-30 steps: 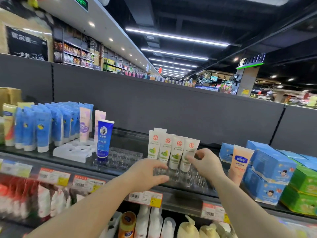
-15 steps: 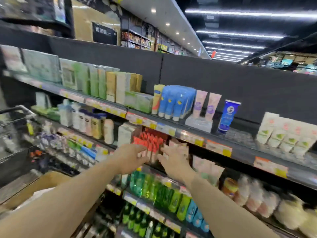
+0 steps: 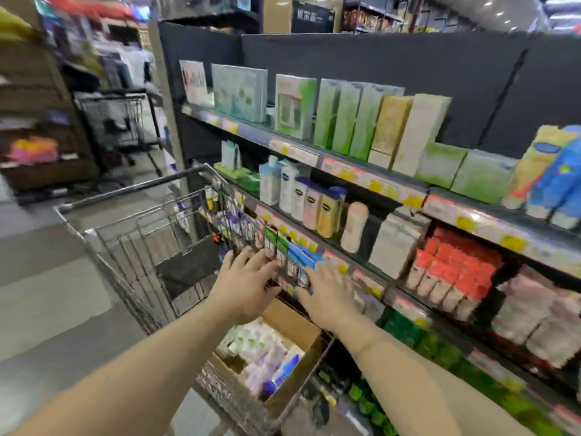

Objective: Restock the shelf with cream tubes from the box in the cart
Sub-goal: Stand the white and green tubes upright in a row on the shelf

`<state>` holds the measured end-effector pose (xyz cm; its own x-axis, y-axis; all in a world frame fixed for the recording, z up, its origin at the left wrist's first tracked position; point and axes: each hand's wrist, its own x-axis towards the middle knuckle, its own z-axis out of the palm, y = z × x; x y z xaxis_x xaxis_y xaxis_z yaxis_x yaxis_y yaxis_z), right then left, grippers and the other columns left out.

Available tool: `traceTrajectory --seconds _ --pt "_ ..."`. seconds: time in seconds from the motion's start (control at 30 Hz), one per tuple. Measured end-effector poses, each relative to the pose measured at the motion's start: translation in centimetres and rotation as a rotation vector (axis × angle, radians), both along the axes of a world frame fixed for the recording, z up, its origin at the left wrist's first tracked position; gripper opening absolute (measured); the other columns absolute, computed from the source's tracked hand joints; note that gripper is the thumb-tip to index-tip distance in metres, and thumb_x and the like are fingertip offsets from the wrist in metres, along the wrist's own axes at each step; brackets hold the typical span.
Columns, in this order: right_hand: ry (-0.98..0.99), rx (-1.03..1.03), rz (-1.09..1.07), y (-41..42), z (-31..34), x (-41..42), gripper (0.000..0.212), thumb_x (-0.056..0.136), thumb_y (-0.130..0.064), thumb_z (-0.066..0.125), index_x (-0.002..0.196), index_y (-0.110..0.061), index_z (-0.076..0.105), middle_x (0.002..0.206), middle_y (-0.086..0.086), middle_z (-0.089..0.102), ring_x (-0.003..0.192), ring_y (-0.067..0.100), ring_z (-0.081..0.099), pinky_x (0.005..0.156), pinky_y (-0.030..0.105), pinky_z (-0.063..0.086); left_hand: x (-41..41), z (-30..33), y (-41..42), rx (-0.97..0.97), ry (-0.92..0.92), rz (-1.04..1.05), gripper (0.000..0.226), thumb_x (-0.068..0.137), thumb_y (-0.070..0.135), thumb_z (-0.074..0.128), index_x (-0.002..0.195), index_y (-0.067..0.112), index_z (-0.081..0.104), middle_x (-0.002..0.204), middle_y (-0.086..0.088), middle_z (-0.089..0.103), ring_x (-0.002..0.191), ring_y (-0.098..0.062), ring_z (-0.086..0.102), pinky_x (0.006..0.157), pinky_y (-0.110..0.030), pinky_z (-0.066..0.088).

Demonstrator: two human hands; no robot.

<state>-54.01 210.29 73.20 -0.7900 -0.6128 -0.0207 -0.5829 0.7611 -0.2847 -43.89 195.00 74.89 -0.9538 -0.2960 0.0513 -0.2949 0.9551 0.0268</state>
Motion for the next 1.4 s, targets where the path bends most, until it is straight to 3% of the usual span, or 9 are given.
traceTrajectory --seconds 0.23,0.6,0.73,0.9,1.0,1.13,1.3,1.37,1.4 --pt "-0.102 0.0 0.003 -10.0 -5.2 -5.5 0.055 0.098 -0.049 0.041 0.149 -0.028 0.033 0.156 0.003 0.03 0.146 0.026 0.017 0.12 0.045 0.013 -4.4 -4.5 -11.0 0.042 -0.07 0.053 0.062 0.095 0.059 0.036 0.151 0.035 0.021 0.162 0.003 0.011 0.149 -0.027 0.005 0.118 -0.052 -0.001" --pt "-0.407 0.091 -0.355 -17.6 -18.4 -8.7 0.047 0.095 -0.044 0.052 0.137 -0.024 0.047 0.128 0.006 0.055 0.119 0.029 0.052 0.092 0.038 0.047 -11.7 -18.2 -23.5 0.193 -0.32 -0.172 0.063 0.095 0.059 0.037 0.15 0.034 0.021 0.162 0.003 0.013 0.149 -0.026 0.007 0.12 -0.049 0.004" --pt "-0.526 0.085 -0.528 -19.7 -24.9 -7.9 0.041 0.094 -0.04 0.053 0.13 -0.022 0.052 0.125 0.008 0.059 0.114 0.028 0.057 0.085 0.034 0.047 -13.9 -23.9 -25.9 0.215 -0.385 -0.296 0.063 0.094 0.06 0.039 0.15 0.034 0.026 0.161 0.004 0.019 0.149 -0.024 0.012 0.12 -0.048 0.01" --pt "-0.669 0.096 -0.673 -21.6 -32.3 -6.7 0.044 0.098 -0.03 0.05 0.139 -0.015 0.041 0.142 0.014 0.044 0.122 0.034 0.051 0.095 0.04 0.045 -15.5 -30.0 -27.1 0.252 -0.433 -0.352 0.066 0.093 0.061 0.034 0.151 0.031 0.024 0.16 0.001 0.021 0.148 -0.026 0.014 0.118 -0.045 0.013" --pt "-0.679 0.181 -0.744 -22.7 -36.2 -6.3 0.042 0.095 -0.031 0.048 0.134 -0.018 0.042 0.123 0.014 0.06 0.113 0.035 0.058 0.09 0.039 0.049 -16.4 -32.9 -27.6 0.252 -0.485 -0.384 0.066 0.095 0.059 0.034 0.153 0.032 0.016 0.161 0.003 0.016 0.149 -0.024 0.011 0.12 -0.044 0.013" --pt "-0.733 0.202 -0.921 -23.4 -40.0 -5.5 0.043 0.087 -0.019 0.06 0.128 -0.015 0.047 0.119 0.009 0.062 0.109 0.029 0.06 0.08 0.028 0.046 -16.7 -35.1 -27.8 0.29 -0.498 -0.396 0.064 0.095 0.055 0.039 0.152 0.032 0.02 0.161 0.004 0.018 0.149 -0.023 0.01 0.119 -0.043 0.012" --pt "-0.775 0.056 -1.067 -23.4 -38.7 -6.0 0.03 0.085 -0.024 0.065 0.113 -0.017 0.056 0.092 -0.001 0.058 0.076 0.016 0.053 0.052 0.019 0.038 -16.3 -35.9 -27.6 0.432 -0.462 -0.375 0.059 0.095 0.051 0.046 0.147 0.026 0.034 0.155 0.003 0.033 0.144 -0.021 0.023 0.116 -0.035 0.019" --pt "-0.727 -0.002 -1.015 -23.9 -36.9 -5.9 0.034 0.085 -0.032 0.065 0.118 -0.025 0.058 0.101 -0.006 0.066 0.083 0.014 0.057 0.056 0.018 0.042 -16.3 -35.4 -26.8 0.659 -0.497 -0.249 0.062 0.094 0.05 0.051 0.147 0.022 0.037 0.15 0.002 0.041 0.138 -0.019 0.035 0.111 -0.031 0.028" --pt "-0.686 -0.016 -0.965 -24.3 -35.9 -5.7 0.041 0.085 -0.037 0.065 0.124 -0.029 0.056 0.112 -0.008 0.067 0.093 0.014 0.061 0.07 0.022 0.049 -16.5 -34.7 -26.3 0.851 -0.547 -0.132 0.065 0.093 0.048 0.055 0.147 0.019 0.036 0.147 0.0 0.045 0.135 -0.019 0.041 0.108 -0.03 0.033"
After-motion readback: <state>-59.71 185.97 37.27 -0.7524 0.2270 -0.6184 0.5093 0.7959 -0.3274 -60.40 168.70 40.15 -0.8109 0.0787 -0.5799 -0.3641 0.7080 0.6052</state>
